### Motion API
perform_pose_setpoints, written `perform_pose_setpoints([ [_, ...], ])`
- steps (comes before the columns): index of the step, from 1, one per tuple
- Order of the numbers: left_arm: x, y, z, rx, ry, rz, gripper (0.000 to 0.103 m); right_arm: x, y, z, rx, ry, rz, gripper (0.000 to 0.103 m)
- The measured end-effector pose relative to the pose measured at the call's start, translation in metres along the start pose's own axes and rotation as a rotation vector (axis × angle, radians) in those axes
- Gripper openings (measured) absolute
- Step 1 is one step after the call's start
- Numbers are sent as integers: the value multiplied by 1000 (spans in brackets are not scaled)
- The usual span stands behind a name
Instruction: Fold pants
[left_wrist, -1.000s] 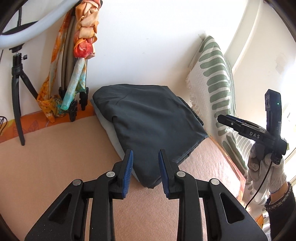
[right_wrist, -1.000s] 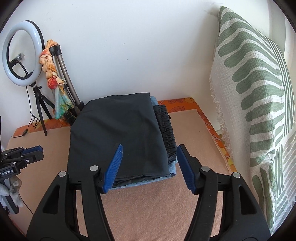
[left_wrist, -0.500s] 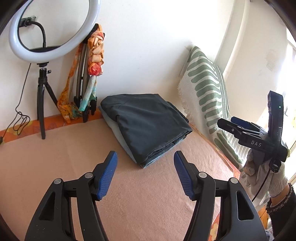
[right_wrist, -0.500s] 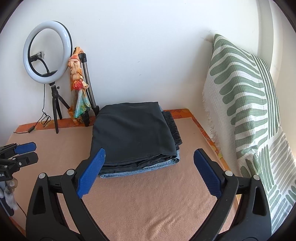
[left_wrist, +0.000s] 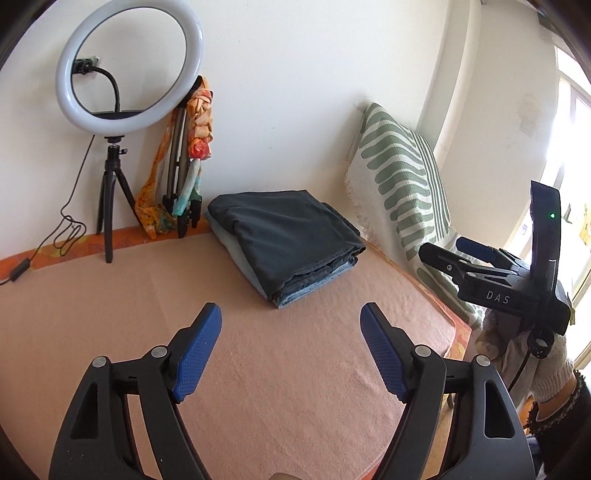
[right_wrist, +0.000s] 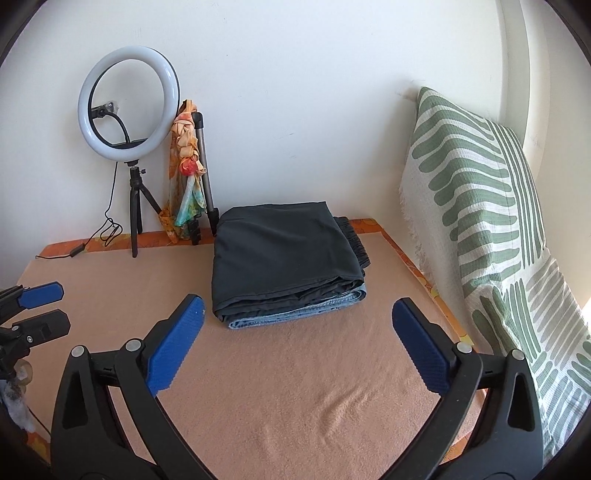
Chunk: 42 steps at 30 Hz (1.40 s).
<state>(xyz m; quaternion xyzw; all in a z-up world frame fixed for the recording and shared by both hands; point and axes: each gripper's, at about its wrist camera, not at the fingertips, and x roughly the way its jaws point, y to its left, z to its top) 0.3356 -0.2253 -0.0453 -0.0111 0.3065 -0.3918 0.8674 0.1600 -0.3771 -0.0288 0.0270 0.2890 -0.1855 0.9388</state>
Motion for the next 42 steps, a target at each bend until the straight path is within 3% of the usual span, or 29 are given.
perform_pose_setpoints([
  [6,-11,-7,-13,50,-35,72,78,-7,9,-14,19,1,17,103],
  [15,-8,-13,-25,81,-25,103,82,-12,7,-26,47,2,9,103],
  [22,-10,-14,-30,74,-47,109,102,-12,1,-35,80,-8,-15,103],
  [28,-7,-9,-32,32,-24,88,102,-7,1,-37,93,-6,-21,103],
  [42,-3,-5,-34,35,-10,120,102,-4,3,-37,90,-6,-19,103],
])
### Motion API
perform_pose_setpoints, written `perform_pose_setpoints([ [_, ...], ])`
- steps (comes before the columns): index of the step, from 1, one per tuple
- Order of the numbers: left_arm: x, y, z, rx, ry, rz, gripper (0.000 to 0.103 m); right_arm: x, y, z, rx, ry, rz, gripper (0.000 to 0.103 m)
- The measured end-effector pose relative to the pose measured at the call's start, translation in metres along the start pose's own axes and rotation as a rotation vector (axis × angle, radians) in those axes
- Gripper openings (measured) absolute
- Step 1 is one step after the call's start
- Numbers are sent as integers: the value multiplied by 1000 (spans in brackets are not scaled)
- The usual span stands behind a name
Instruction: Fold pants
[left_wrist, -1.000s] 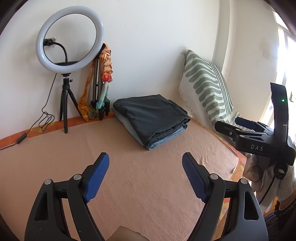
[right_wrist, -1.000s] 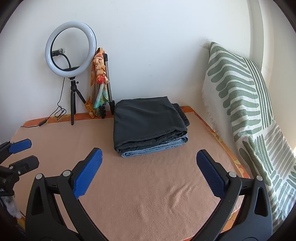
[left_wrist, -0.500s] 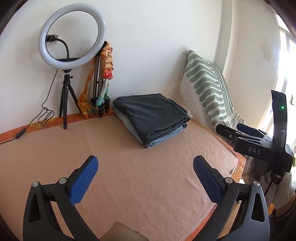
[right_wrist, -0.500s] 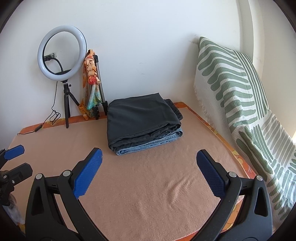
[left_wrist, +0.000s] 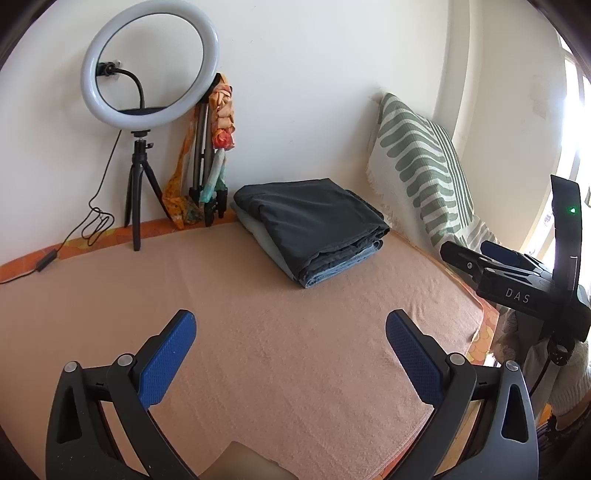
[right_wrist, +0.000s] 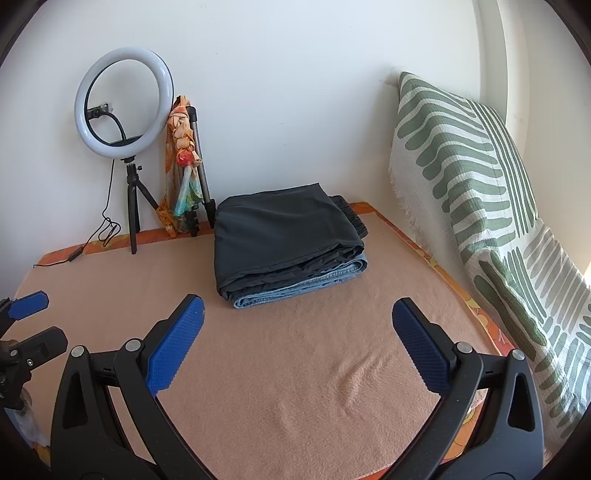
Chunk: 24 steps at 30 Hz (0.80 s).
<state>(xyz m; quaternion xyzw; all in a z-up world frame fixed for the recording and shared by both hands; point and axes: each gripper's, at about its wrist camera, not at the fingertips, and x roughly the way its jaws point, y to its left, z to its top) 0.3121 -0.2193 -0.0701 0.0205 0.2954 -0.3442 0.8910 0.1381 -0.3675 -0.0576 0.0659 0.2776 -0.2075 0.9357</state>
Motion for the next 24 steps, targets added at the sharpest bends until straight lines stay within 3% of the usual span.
perform_pose_setpoints([
  [24,2,-2,2,-5,10,-11,102,2,-2,1,4,0,-2,103],
])
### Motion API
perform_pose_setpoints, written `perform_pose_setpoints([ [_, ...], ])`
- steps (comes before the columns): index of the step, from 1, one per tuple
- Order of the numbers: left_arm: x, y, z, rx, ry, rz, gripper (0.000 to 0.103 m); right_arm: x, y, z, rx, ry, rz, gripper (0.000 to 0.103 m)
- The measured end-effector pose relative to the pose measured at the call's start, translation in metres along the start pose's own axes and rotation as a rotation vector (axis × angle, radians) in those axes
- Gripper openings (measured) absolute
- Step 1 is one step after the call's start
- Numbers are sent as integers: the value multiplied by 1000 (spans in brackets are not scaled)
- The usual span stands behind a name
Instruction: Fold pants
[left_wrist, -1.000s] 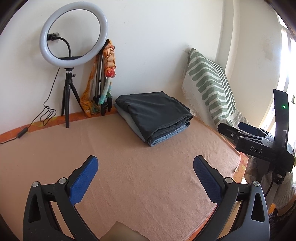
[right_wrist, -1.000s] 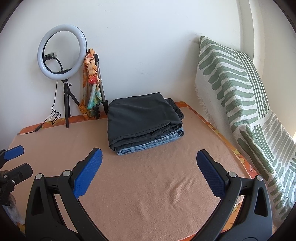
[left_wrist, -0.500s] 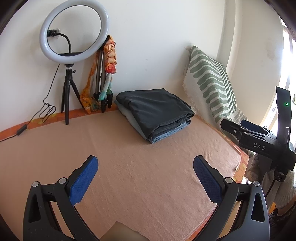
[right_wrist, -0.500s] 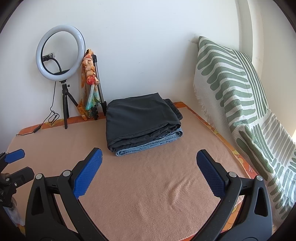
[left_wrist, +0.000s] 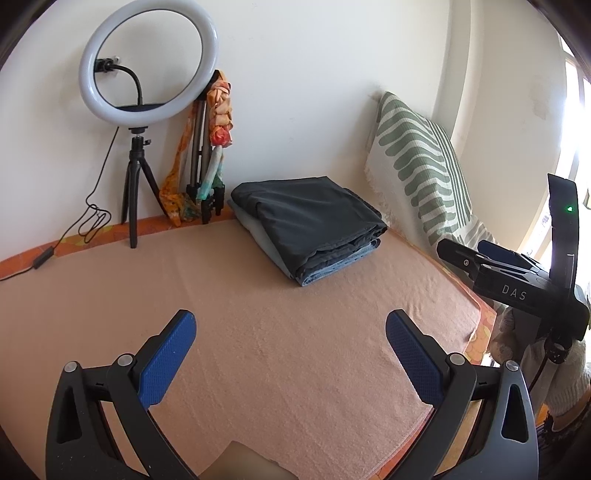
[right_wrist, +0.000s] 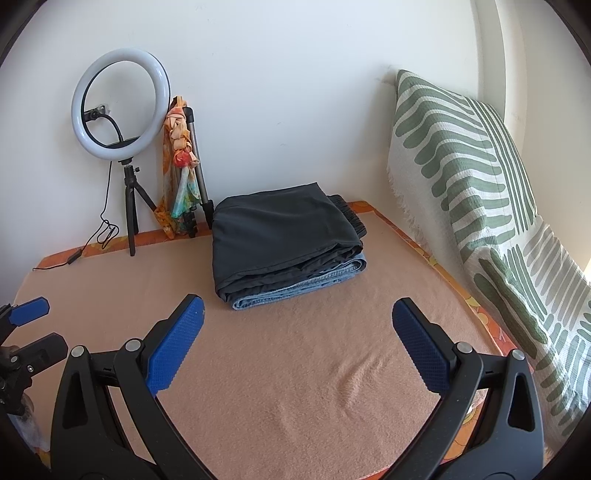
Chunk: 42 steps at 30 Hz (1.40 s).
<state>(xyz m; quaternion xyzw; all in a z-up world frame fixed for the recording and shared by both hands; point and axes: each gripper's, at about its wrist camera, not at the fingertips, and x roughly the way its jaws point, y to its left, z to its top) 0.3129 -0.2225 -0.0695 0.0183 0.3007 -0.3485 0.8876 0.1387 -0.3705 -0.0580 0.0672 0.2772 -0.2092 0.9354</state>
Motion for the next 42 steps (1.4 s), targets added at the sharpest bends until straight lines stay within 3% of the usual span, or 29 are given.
perform_pose_setpoints([
  [36,2,3,-1,-12,13,-1,102,4,3,-2,1,8,4,103],
  [42,-1,5,-1,-20,-18,-9,102,4,3,-2,1,8,4,103],
])
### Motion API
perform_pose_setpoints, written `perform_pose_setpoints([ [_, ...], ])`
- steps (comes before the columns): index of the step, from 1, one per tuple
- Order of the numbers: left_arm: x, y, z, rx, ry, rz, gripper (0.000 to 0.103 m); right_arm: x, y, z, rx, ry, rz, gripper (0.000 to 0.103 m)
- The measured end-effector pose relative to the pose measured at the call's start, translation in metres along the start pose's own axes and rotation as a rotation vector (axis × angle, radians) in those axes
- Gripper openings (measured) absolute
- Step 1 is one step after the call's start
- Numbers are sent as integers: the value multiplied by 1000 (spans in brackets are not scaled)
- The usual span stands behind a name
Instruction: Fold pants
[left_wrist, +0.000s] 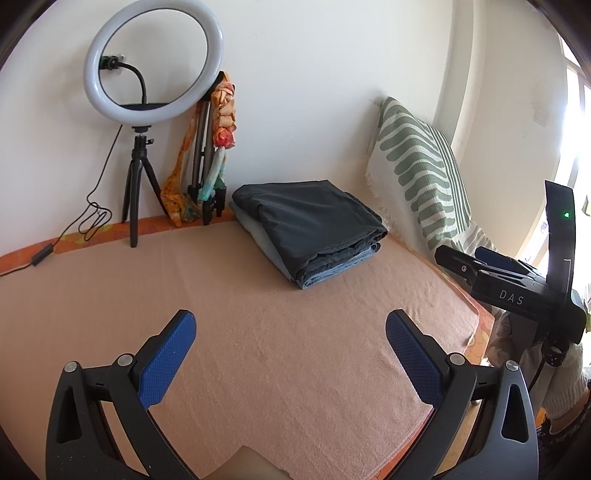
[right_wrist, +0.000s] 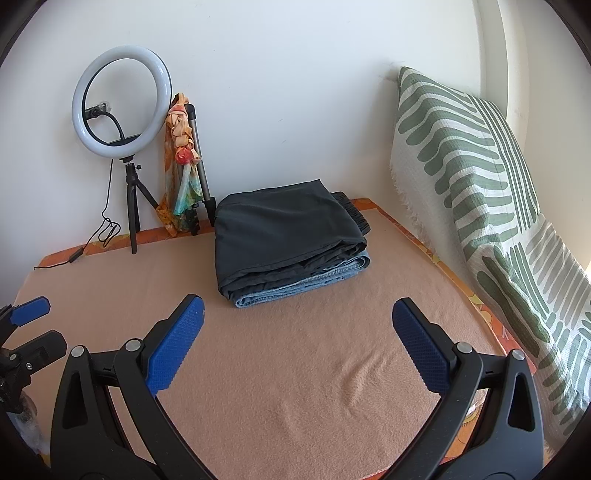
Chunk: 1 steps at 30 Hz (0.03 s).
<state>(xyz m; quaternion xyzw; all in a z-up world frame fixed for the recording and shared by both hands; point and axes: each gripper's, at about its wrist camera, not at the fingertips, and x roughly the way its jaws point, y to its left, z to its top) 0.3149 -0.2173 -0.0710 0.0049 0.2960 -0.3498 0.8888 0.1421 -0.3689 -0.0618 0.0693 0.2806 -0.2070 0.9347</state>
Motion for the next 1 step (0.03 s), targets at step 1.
perform_pose_setpoints([
  [1,0,0,0,2,0,0,102,0,0,0,0,0,0,103],
])
